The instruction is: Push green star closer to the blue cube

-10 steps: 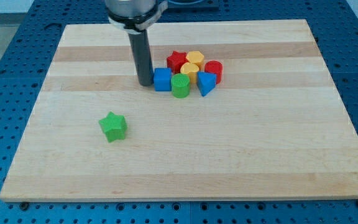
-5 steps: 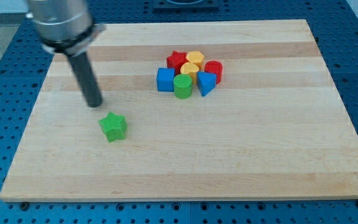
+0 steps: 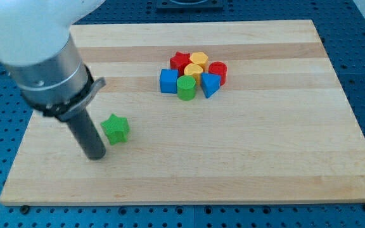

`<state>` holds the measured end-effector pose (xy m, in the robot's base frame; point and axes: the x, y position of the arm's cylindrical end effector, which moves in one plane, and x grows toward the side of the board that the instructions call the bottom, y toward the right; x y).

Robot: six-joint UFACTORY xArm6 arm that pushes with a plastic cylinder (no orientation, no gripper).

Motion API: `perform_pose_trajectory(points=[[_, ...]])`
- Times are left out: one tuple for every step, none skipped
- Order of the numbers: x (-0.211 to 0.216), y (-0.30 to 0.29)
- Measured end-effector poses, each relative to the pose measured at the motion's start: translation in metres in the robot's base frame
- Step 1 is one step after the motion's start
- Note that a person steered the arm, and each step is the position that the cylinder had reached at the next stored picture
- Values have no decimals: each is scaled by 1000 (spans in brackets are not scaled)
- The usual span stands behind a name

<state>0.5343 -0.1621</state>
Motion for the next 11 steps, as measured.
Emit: perform_pose_trajectory(points=[[-47,0],[-49,0],[-17,0],[22,10],[25,54],[-6,56],[-51,22],[-108,13],[-124,13],[-109,8],[-107,-20]])
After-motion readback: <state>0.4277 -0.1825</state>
